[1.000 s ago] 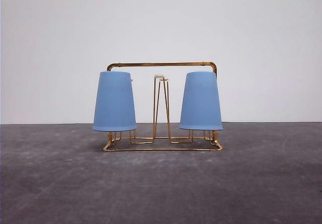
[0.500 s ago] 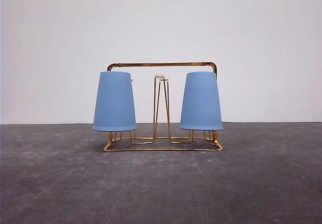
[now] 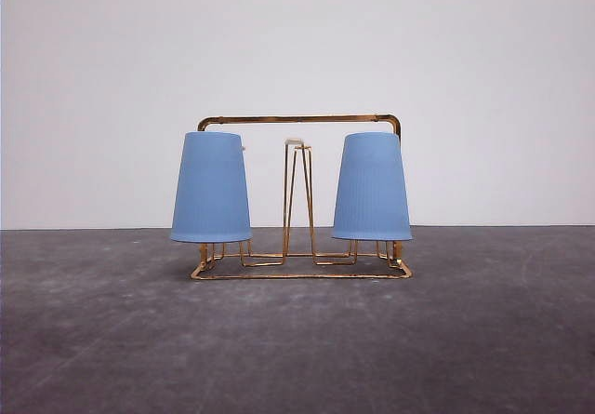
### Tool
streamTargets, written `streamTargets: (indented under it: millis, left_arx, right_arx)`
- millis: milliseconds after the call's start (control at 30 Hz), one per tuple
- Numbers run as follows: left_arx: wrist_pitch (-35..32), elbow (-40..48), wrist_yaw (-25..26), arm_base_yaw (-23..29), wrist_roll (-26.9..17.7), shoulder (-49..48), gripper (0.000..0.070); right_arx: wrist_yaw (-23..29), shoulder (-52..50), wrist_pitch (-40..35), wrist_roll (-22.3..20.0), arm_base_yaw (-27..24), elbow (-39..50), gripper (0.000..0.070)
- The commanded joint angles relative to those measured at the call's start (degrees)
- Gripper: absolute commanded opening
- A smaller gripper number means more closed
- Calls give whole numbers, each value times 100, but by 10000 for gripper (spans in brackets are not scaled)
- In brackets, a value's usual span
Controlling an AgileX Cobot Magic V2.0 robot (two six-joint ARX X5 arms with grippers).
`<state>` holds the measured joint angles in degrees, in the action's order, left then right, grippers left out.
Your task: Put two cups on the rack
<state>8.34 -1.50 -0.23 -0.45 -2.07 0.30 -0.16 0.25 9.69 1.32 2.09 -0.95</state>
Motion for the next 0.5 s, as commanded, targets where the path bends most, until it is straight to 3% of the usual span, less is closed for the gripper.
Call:
streamTargets:
  millis: [0, 467]
  left_arx:
    - [-61, 79, -24, -2, 17, -11, 0]
    - [-61, 79, -24, -2, 17, -11, 0]
  right_arx:
    - [17, -4, -70, 15, 0, 24, 26]
    - [17, -4, -70, 15, 0, 24, 26]
